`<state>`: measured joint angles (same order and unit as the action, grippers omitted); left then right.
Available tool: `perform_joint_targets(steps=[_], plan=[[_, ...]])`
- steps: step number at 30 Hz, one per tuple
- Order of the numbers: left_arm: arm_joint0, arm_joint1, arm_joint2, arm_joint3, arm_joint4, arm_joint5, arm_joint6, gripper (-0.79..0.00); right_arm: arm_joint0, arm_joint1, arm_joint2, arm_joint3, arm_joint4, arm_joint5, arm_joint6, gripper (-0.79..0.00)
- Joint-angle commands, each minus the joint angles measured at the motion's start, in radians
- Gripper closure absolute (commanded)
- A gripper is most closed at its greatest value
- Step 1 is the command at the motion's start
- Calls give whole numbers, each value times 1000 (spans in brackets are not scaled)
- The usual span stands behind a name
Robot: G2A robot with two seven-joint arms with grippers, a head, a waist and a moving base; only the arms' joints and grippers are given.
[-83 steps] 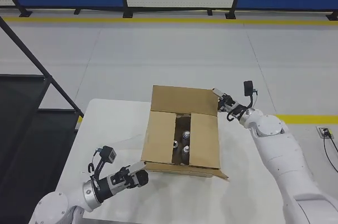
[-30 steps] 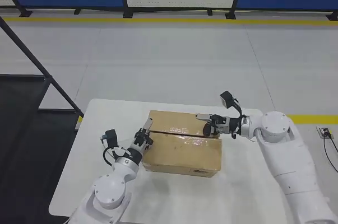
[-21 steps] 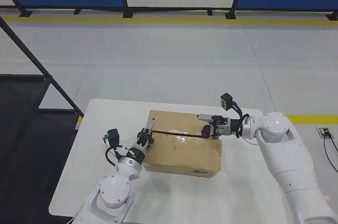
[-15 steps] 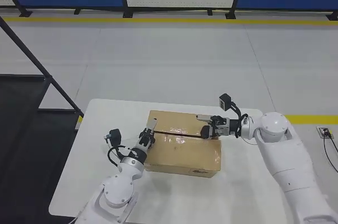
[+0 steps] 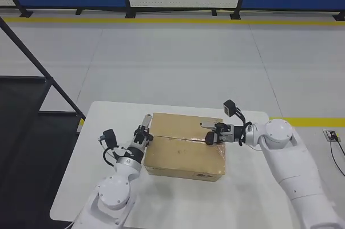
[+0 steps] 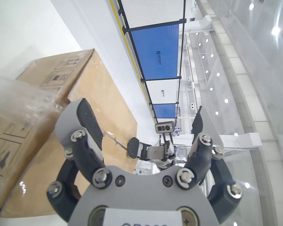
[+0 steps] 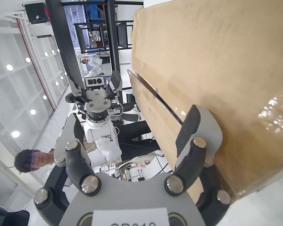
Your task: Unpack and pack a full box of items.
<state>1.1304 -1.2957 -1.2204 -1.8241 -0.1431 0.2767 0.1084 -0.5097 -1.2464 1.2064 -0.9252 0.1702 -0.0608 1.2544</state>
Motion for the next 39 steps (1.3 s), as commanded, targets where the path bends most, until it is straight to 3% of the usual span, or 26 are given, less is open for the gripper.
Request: perform_joint_targets(steps=[1, 10, 21, 33, 39], plan=[[16, 2, -63, -19, -55, -14, -7, -785, -7, 3, -1, -6, -6, -8, -3, -785], [103, 20, -290, -83, -157, -57, -82, -785, -11, 10, -13, -20, -35, -45, -12, -785], [103, 20, -290, -83, -157, -57, -82, -785, -11, 10, -13, -20, -35, -45, -12, -785], [225, 28, -302, 15, -142, -69, -216, -785, -11, 10, -13, -20, -35, -45, -12, -785], [236, 25, -296, 92, -207, -42, -258, -785, -11, 10, -13, -20, -35, -45, -12, -785]])
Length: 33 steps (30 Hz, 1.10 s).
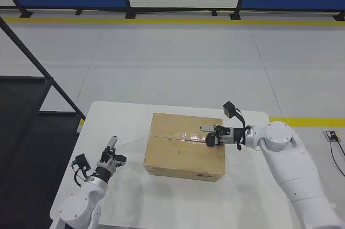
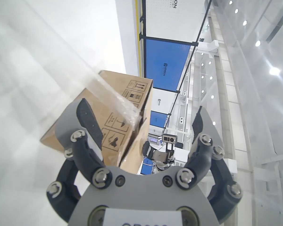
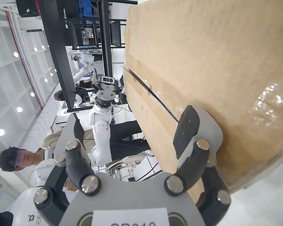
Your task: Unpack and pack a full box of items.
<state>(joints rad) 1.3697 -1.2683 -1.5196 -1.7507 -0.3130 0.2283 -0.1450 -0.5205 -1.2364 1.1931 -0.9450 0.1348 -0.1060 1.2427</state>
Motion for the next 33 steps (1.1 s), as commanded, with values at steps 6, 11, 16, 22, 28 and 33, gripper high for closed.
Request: perform_joint_targets(steps=[6, 11, 16, 22, 28, 33], plan=[[-84, -16, 64, 146, -65, 7, 41, -785, 0, 0, 0, 0, 0, 0, 0, -785], [-171, -30, 122, 249, -80, 14, 76, -785, 0, 0, 0, 0, 0, 0, 0, -785], [-266, -54, 179, 356, -148, -11, 157, -785, 0, 0, 0, 0, 0, 0, 0, -785], [-375, -90, 236, 490, -252, -52, 273, -785, 0, 0, 0, 0, 0, 0, 0, -785], [-429, -112, 252, 552, -309, -127, 331, -785, 0, 0, 0, 0, 0, 0, 0, -785], [-410, -113, 220, 528, -303, -180, 355, -785, 0, 0, 0, 0, 0, 0, 0, -785]])
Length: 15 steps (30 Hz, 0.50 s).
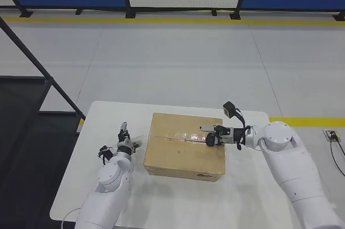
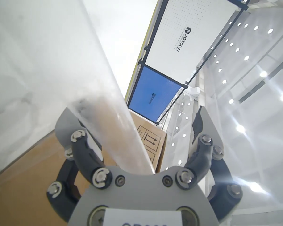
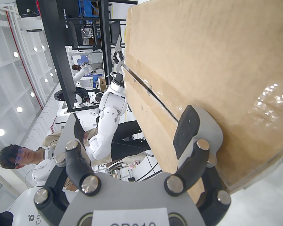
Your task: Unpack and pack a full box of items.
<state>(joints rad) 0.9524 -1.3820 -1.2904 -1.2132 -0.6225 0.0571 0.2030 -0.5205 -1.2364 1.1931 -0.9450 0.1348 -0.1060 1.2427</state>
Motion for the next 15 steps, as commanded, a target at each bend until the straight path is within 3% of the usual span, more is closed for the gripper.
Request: perform_joint_targets(steps=[1, 15], plan=[[14, 2, -18, -21, 12, -18, 14, -785, 0, 0, 0, 0, 0, 0, 0, -785], [102, 15, -131, -204, 64, -15, 44, -785, 0, 0, 0, 0, 0, 0, 0, -785]])
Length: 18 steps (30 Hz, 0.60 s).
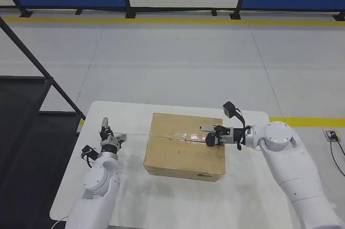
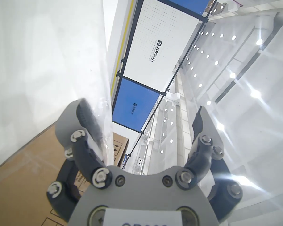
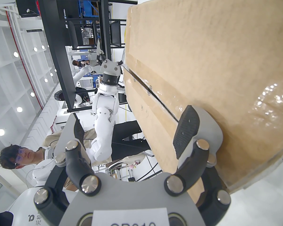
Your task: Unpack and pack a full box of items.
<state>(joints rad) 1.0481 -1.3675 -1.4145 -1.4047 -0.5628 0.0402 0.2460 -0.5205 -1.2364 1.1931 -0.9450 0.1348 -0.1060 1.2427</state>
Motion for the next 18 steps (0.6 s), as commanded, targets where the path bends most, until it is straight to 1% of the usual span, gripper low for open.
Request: perform_joint_targets(steps=[1, 7, 12, 18], plan=[[11, 1, -13, -24, 6, 2, 0, -785, 0, 0, 0, 0, 0, 0, 0, -785], [42, 2, -32, -109, 40, -10, 2, -785, 0, 0, 0, 0, 0, 0, 0, -785], [84, 3, -41, -202, 92, -33, 11, -785, 0, 0, 0, 0, 0, 0, 0, -785], [126, 3, -39, -315, 149, -35, 16, -785, 0, 0, 0, 0, 0, 0, 0, -785]])
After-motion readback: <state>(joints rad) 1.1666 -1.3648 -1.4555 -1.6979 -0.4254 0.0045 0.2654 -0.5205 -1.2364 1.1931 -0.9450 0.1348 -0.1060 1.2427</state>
